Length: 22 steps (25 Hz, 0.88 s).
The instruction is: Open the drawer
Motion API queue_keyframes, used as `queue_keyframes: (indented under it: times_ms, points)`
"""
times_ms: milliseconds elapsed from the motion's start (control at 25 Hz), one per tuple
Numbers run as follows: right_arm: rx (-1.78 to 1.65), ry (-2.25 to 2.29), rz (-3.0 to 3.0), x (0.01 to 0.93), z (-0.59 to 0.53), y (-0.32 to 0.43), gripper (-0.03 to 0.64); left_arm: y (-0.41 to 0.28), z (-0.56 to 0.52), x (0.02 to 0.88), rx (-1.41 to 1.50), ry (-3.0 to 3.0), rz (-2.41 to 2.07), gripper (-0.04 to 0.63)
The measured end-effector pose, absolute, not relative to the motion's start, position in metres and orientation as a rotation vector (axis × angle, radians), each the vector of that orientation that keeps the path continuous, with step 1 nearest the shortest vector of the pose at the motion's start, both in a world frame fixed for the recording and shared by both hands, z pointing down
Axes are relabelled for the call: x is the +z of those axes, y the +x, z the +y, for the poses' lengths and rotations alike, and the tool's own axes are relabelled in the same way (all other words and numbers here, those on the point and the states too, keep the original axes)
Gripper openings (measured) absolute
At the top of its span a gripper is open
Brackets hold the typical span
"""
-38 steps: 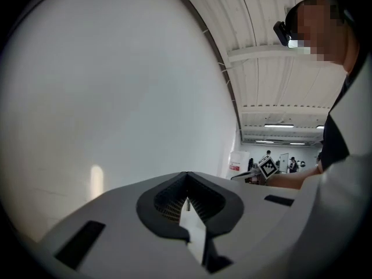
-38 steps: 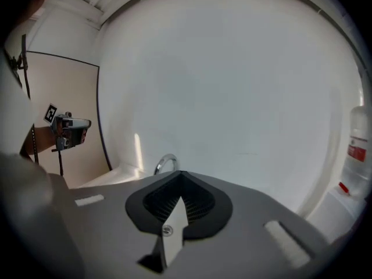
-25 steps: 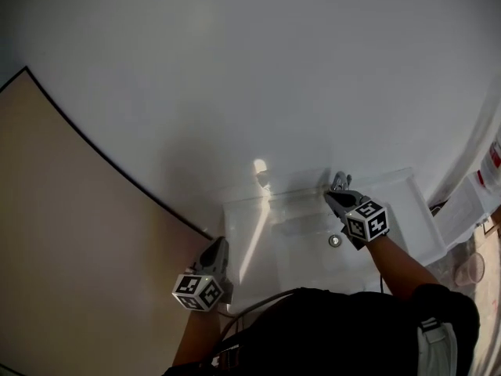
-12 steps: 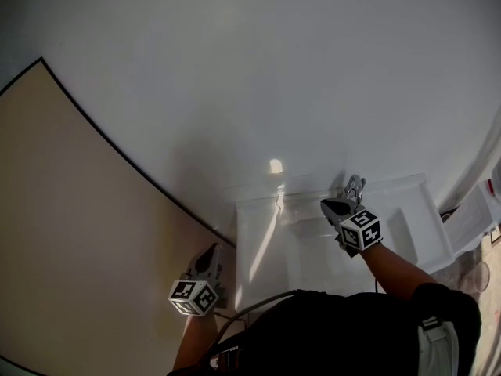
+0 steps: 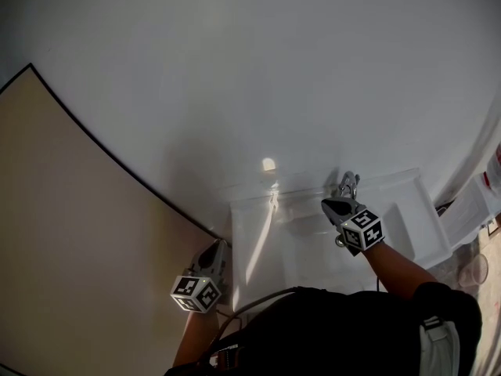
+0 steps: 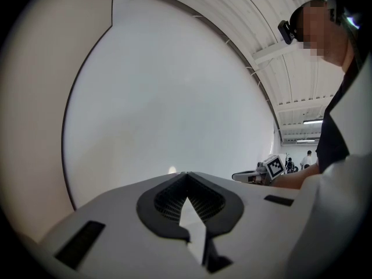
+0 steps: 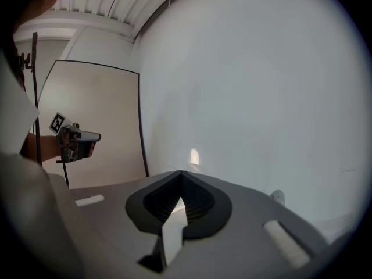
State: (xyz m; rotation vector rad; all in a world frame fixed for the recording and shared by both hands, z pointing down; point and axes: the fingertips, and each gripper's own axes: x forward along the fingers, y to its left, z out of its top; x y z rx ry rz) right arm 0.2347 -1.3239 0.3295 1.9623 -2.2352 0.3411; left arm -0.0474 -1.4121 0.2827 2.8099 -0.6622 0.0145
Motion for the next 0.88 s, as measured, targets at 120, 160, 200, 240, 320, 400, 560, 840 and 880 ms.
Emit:
queue_keyframes:
  times_ms: [120,160,200,240,320,400,560,840,880]
  points:
    - [0.343,1.957,-2.229,0.332,-1.323,0.234,-0.002,-0.048,-1.412,0.284,0.016,2.804,-0.660,0.000]
    - [0.344,1.955,-2.227,0.332,-1.322,0.234,-0.002,-0.048,-1.412,0.285,0.017,2.803,-0.660,0.000]
    - [0.344,1.953,-2.223,0.332,-1.321,0.234,-0.002,-0.048,-1.412,0.284,0.018,2.803,-0.659,0.000]
    - [0.344,1.952,-2.220,0.332,-1.320,0.234,-0.002,-0.048,-1.411,0.284,0.018,2.803,-0.657,0.000]
    - [0.343,1.952,-2.213,0.333,-1.318,0.234,-0.002,-0.048,-1.410,0.284,0.019,2.801,-0.652,0.000]
    - [0.341,1.954,-2.209,0.333,-1.317,0.235,-0.002,-0.047,-1.409,0.285,0.020,2.803,-0.644,0.000]
    - [0.328,1.955,-2.197,0.331,-1.315,0.237,-0.002,-0.044,-1.408,0.285,0.020,2.800,-0.639,0.000]
    - [0.317,1.953,-2.174,0.332,-1.311,0.235,-0.002,-0.047,-1.408,0.286,0.015,2.798,-0.637,0.000]
    - [0.317,1.954,-2.173,0.332,-1.311,0.235,-0.002,-0.047,-1.407,0.286,0.015,2.797,-0.637,0.000]
